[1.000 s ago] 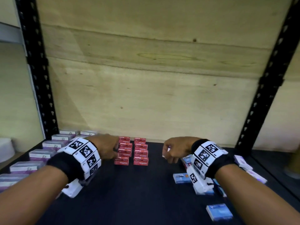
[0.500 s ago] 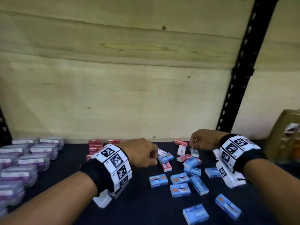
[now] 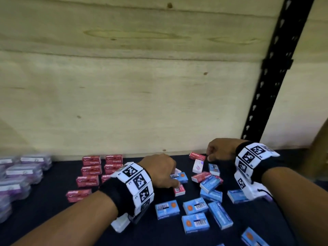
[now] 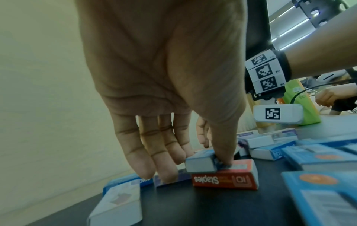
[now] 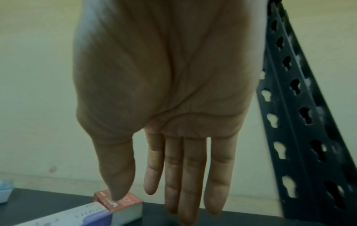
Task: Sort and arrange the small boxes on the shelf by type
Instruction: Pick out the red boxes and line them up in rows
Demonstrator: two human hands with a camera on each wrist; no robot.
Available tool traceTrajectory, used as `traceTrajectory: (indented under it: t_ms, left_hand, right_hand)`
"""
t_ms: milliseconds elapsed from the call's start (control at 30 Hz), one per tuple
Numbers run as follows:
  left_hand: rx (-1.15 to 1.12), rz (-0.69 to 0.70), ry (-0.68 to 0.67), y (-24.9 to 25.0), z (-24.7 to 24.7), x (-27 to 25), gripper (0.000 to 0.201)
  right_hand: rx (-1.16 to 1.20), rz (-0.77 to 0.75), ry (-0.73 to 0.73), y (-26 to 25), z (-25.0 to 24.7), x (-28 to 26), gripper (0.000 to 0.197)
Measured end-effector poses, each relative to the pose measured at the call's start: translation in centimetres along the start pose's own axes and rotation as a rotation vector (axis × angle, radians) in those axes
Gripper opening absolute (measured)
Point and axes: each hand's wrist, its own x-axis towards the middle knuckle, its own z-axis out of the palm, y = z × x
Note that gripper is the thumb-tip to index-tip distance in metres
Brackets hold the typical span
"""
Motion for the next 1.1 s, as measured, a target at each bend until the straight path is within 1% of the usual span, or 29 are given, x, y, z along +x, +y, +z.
traceTrajectory:
  t_ms: [67, 167, 267, 333, 433, 533, 600, 667, 733, 833, 900, 1100]
  left_hand:
    - [-0.009, -0.015, -0.002, -0.2, -0.2, 0.4, 0.047]
    - [-0.011, -0.064, 0.021, -0.8, -0.8, 1.0, 0.047]
    - [0.056, -0.118, 0.024, -1.6, -1.1, 1.7, 0.048]
    - [0.108, -0.142, 0.010, -2.0, -1.0, 2.0, 0.049]
    - [0.119, -0.148, -0.006, -2.4, -0.7, 2.2, 0.048]
    - [0.065, -0.075, 0.061, -1.9, -0.6, 2.2, 0.047]
    - [0.024, 0.013, 0.113, -0.8, -0.5, 2.1, 0.044]
    - [0.004, 0.119, 0.113, 0.4, -0.4, 2.2, 0.040]
    - [-0.012, 0.195, 0.080, 1.4, -0.4, 2.4, 0.039]
    - [-0.024, 0.247, 0.030, 2.2, -0.1, 3.0, 0.039]
    - [-0.020, 0.262, 0.022, 2.5, 0.1, 3.4, 0.038]
    - [0.011, 0.296, 0.086, 2.9, 0.2, 4.1, 0.034]
  right_hand:
    - [-0.008, -0.006, -0.009, -0.1, -0.1, 0.9, 0.021]
    - [-0.014, -0.015, -0.016, -0.4, -0.1, 2.1, 0.022]
    - [-0.025, -0.021, 0.008, -0.8, -0.1, 2.3, 0.023]
    - [-0.045, -0.049, 0.011, -1.0, -0.1, 2.3, 0.032]
    - [-0.071, -0.110, -0.061, -1.4, -0.5, 2.0, 0.053]
    - [-0.169, -0.167, -0.129, -2.0, -0.7, 2.2, 0.071]
    - [-0.217, -0.207, -0.145, -2.3, -0.7, 2.6, 0.073]
    - [-0.241, -0.227, -0.165, -2.5, -0.7, 2.7, 0.074]
    - [-0.264, -0.231, -0.180, -2.7, -0.9, 2.4, 0.076]
    - [-0.282, -0.245, -0.165, -2.8, -1.1, 1.9, 0.071]
    - [-0.289, -0.255, -0.154, -2.7, -1.1, 2.0, 0.067]
    - [-0.259, -0.225, -0.146, -2.4, -1.0, 2.2, 0.060]
